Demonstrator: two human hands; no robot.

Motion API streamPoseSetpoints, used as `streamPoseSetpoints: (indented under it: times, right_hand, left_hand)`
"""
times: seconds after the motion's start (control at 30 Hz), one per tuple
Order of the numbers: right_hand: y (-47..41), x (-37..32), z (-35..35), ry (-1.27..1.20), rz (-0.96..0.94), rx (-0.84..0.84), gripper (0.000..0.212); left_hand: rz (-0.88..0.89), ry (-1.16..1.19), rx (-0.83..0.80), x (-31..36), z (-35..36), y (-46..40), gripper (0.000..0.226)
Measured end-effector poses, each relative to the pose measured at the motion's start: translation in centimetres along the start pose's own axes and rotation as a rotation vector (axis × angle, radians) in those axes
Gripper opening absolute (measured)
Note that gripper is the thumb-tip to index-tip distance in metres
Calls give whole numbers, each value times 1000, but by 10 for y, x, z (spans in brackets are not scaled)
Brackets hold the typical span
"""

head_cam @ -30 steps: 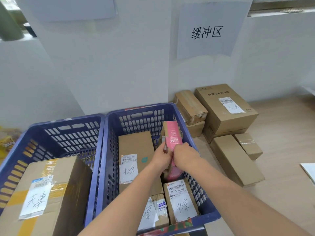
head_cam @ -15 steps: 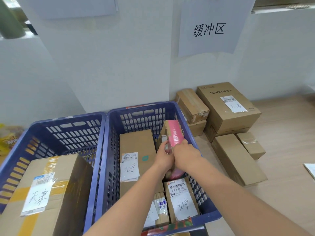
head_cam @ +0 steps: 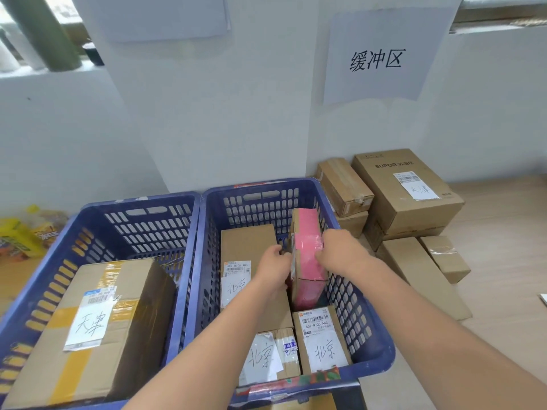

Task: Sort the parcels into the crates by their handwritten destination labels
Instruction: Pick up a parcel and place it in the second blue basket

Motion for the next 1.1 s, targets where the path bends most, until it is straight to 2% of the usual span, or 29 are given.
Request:
streamPoseSetpoints:
  times: [0.07, 0.17, 0.27, 0.33, 0.4, 0.53, 0.7, 0.77, 0.87, 0.97, 1.03, 1.1]
  right_hand:
    - [5, -6, -1, -2, 5, -8, 22]
    - [11, -16, 19, -41, 60, -120, 41]
    - [15, -26, 45, -131, 184, -161, 98]
    - [20, -35, 53, -133, 213, -176, 118]
    - [23, -40, 58, -138, 233, -141, 117]
    - [24, -35, 49, -97, 238, -16, 90]
    - [28, -34, 2, -115, 191, 96, 69]
    - [29, -34, -20, -161, 189, 166, 67]
    - [34, -35, -44, -375, 229, 203, 72]
    - [39, -30, -49, -549, 276, 175, 71]
    - [41, -25, -42, -699, 357, 150, 65]
    - [44, -24, -34, -885, 452, 99, 53]
  left_hand:
    - [5, -17, 17, -2, -10, 1, 53]
    - [-23, 1, -3, -4, -18, 9, 51]
    - [-54, 11, -34, -9, -23, 13, 50]
    - [-66, 16, -67, -12, -26, 13, 51]
    - [-90, 45, -103, -15, -31, 14, 48]
    - [-107, 81, -99, -18, -45, 15, 43]
    - [-89, 40, -64, -27, -59, 9, 47]
    - [-93, 41, -66, -27, -61, 10, 45]
    - [-65, 48, -86, -23, -61, 14, 41]
    - [-29, 63, -39, -21, -63, 9, 56]
    - [-16, 66, 30, -22, -69, 4, 64]
    - [-20, 70, 78, -24, -77, 1, 54]
Point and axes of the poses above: each hand's wrist, its own y-axis away from the middle knuckle, its own z-axis out of the palm, x = y × z, the point moved 1 cm from there along -y, towards the middle knuckle, and after that the axes turned 11 degrees about x, right-handed, at the moved point
